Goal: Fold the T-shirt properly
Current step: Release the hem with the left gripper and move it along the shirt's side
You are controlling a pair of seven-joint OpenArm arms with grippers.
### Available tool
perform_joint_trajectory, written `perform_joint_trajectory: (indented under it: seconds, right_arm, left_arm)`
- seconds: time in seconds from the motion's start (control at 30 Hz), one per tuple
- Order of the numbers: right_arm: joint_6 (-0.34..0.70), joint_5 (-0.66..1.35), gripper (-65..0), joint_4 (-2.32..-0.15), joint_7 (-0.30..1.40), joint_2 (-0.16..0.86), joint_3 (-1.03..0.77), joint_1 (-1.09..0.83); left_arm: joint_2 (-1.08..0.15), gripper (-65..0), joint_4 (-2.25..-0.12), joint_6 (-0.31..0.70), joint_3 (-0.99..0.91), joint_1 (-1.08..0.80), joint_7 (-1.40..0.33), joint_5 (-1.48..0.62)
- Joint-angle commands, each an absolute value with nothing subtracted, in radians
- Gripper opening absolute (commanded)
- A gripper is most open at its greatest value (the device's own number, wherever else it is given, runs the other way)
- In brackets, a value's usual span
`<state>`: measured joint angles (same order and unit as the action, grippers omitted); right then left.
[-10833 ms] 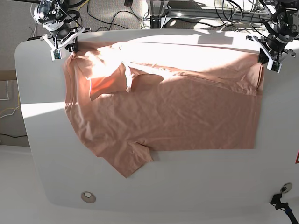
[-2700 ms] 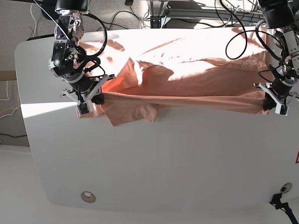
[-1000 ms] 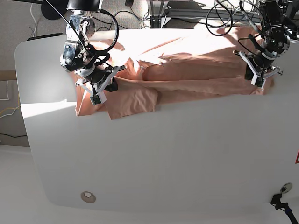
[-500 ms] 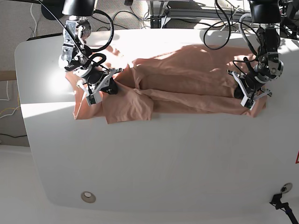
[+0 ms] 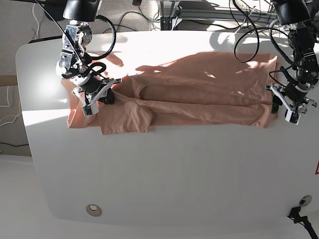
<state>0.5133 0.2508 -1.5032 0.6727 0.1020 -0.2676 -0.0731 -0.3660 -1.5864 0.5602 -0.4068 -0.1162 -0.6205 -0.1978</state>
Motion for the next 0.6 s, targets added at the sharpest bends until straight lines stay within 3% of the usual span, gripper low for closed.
perform_joint_trajectory:
  seconds: [0.0,0.23,0.57]
  right_arm:
    - [0.51,0.24,-65.0,-1.511,0.687,0.108,-0.269,-0.068]
    - [0.51,0.24,-65.0,-1.511,0.687,0.102,-0.265,-0.07]
    - [0.51,0.24,-65.0,-1.504,0.687,0.101,-0.265,-0.07]
  left_arm:
    - [-0.386,-20.7,-1.6,0.559,-0.478,-0.093,-0.674,-0.292]
    - [-0.407,-22.8,-1.503,0.559,-0.501,-0.021,-0.73,-0.34]
    - [-0.404,-23.0,-1.283,0.559,-0.348,0.142,-0.691,-0.337]
